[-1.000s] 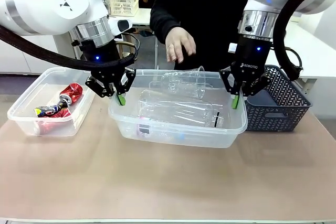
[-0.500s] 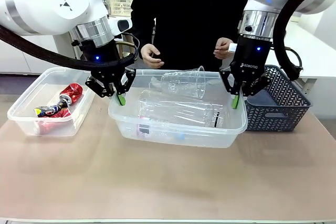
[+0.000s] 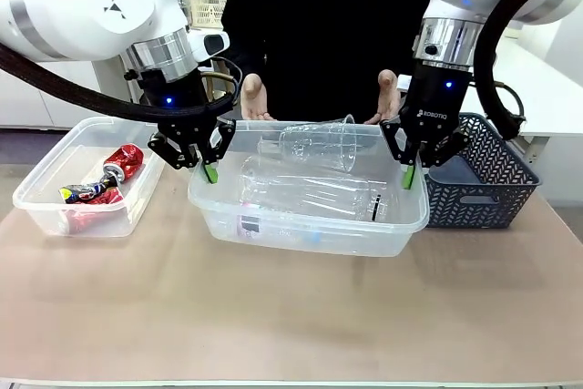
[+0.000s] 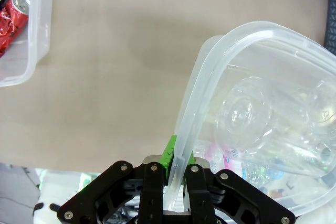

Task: Sort the waste into each basket.
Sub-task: Offer the picked Organizing box to the human.

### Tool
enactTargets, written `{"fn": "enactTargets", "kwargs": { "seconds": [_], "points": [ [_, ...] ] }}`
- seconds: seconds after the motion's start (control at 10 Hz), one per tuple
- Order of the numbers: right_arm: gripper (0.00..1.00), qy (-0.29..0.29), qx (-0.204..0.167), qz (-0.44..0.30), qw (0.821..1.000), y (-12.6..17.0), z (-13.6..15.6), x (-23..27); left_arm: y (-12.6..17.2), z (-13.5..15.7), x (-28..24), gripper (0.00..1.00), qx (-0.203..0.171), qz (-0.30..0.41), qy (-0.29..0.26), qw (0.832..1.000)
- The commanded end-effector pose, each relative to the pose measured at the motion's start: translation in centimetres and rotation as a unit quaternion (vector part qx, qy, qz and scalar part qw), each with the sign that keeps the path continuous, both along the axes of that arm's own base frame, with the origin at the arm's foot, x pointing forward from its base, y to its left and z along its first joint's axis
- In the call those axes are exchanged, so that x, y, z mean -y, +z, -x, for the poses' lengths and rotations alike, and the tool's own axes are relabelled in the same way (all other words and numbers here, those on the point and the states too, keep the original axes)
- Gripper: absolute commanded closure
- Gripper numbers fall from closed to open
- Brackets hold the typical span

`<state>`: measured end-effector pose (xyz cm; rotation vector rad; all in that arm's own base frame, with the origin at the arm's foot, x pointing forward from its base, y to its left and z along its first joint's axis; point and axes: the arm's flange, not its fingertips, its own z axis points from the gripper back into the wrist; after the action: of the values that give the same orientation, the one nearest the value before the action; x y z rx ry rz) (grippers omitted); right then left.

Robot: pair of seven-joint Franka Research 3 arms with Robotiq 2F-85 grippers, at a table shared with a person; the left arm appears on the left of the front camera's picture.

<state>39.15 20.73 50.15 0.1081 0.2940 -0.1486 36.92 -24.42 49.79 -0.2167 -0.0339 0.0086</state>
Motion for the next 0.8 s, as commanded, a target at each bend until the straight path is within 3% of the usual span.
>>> {"fn": "enactTargets", "kwargs": {
  "seconds": [0.0, 0.3, 0.5, 0.6, 0.7],
  "points": [
    [0.96, 0.000, 0.000, 0.000, 1.000, 0.0, 0.0, 0.0, 0.0, 0.0, 0.0, 0.95, 0.000, 0.000, 0.000, 1.000],
    [0.96, 0.099, -0.011, -0.001, 0.995, 2.6, -10.0, -2.0, 2.9, -7.8, -0.1, 0.95, 0.018, -0.031, 0.002, 0.999],
    [0.96, 0.086, -0.015, 0.021, 0.996, 3.3, -15.6, -2.0, 4.0, -12.6, -0.7, 0.95, 0.027, -0.004, 0.024, 0.999],
    [0.96, 0.080, -0.018, 0.019, 0.996, 2.9, -18.0, -1.7, 4.1, -13.4, -0.7, 0.95, 0.029, 0.000, 0.020, 0.999],
    [0.96, 0.069, 0.009, 0.000, 0.998, 1.6, -12.9, -1.6, 3.6, -13.4, -0.4, 0.95, 0.026, -0.002, 0.011, 1.000]
  ]
}}
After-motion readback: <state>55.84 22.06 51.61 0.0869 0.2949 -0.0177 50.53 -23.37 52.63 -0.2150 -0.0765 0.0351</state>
